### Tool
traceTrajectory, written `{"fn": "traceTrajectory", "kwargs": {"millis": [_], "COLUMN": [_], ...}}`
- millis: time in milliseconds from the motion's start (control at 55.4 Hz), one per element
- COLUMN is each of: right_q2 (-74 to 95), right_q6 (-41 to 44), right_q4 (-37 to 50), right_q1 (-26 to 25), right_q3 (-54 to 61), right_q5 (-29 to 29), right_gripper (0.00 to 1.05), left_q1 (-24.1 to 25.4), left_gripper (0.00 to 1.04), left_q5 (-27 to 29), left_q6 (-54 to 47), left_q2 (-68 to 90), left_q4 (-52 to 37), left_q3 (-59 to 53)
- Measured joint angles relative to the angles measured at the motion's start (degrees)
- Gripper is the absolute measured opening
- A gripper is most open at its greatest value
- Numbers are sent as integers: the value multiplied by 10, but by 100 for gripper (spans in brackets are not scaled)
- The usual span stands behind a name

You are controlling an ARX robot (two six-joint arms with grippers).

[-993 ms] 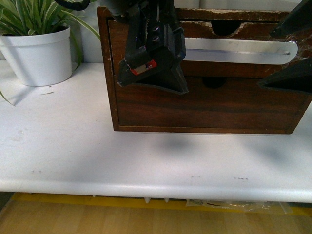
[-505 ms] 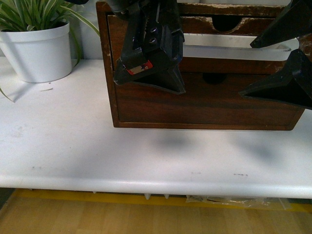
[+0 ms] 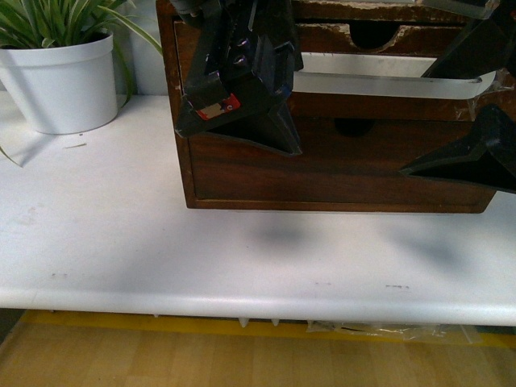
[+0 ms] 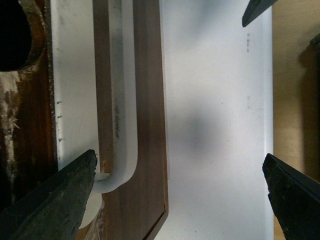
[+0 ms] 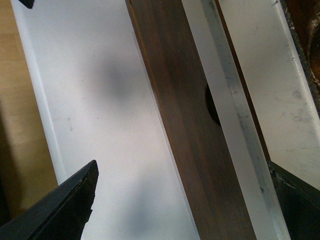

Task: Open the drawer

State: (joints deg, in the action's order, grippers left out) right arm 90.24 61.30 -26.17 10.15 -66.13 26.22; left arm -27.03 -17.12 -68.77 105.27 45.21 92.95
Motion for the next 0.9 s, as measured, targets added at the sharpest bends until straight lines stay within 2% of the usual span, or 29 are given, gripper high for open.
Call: {"fn": "traceTrajectory", "kwargs": {"millis": [217, 903], "right_q2": [-1, -41], "right_q6": [34, 93], "right_q4": [-35, -129], "right_q1": [-2, 5], "right_q3": [-7, 3], "right_q5": [7, 21], "right_gripper": [96, 96], "left_q1": [-11, -35], "left_gripper": [99, 99], "left_q5": [19, 31], "left_q6": [-27, -58], "left_q2": [-4, -49], "left_q4": [64, 101], "left_q3": [2, -37]}}
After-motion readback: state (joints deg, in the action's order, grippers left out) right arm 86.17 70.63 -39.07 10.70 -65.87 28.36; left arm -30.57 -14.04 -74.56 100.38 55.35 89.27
